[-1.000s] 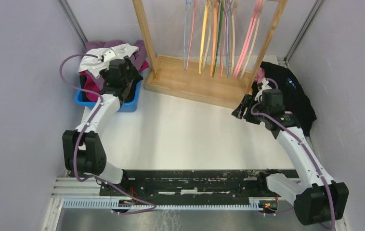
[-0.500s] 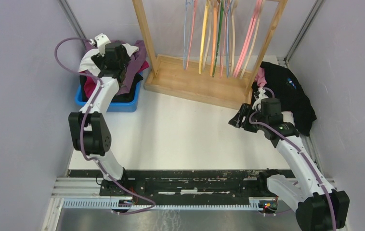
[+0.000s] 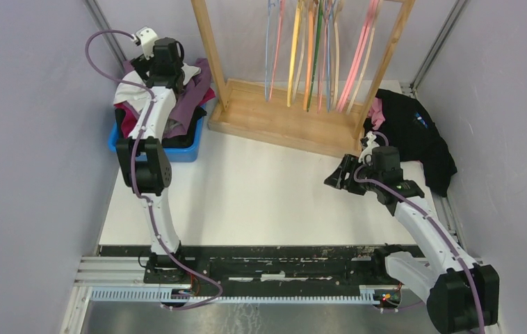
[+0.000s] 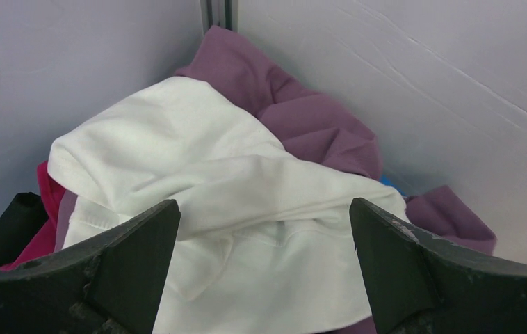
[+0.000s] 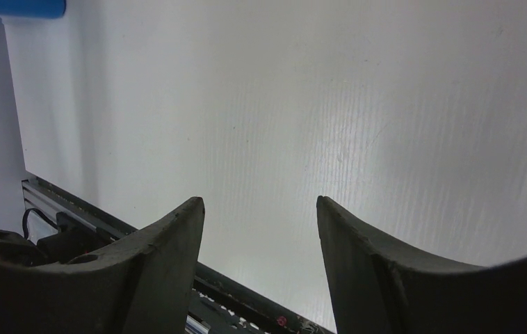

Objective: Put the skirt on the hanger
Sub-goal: Pick up the skirt from the bin, then place the skirt at the center of the board.

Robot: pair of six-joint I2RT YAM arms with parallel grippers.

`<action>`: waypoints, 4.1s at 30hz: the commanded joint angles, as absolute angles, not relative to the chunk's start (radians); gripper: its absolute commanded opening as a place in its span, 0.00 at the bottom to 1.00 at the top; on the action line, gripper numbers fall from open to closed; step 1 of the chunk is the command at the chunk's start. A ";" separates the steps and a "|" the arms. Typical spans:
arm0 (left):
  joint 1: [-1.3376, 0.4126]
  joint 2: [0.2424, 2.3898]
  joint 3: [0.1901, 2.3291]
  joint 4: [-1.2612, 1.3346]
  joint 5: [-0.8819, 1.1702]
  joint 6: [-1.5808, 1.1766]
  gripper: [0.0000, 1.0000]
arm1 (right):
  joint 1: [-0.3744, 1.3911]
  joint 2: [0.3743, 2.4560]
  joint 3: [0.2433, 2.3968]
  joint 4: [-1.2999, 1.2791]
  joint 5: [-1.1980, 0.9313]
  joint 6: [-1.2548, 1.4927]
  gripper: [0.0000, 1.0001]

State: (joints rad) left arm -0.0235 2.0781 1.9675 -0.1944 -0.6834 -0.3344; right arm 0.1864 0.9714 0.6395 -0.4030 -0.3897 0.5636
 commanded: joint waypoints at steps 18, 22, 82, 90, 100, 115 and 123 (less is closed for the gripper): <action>-0.060 2.207 1.956 -0.202 -0.840 -0.372 0.99 | 0.191 1.037 0.526 -0.242 -0.476 0.545 0.67; -0.036 2.204 1.913 -0.190 -0.801 -0.375 0.70 | 0.191 1.034 0.509 -0.237 -0.482 0.543 0.67; -0.508 1.181 1.092 -0.350 -0.369 -0.443 0.13 | 0.199 0.729 0.619 -0.548 -0.512 0.534 0.68; -0.882 1.261 0.926 -0.329 -0.179 -0.591 0.14 | 0.199 0.698 0.642 -0.635 -0.471 0.514 0.68; -1.100 1.459 0.834 -0.122 -0.128 -0.676 0.62 | 0.203 0.737 0.628 -0.617 -0.444 0.545 0.67; -1.003 1.073 0.695 -0.371 -0.438 -0.760 0.99 | 0.701 1.060 0.930 -0.613 -0.118 0.460 0.52; -0.775 0.881 0.459 -0.309 -0.396 -0.840 0.99 | 1.107 1.282 1.091 -0.582 0.141 0.435 0.45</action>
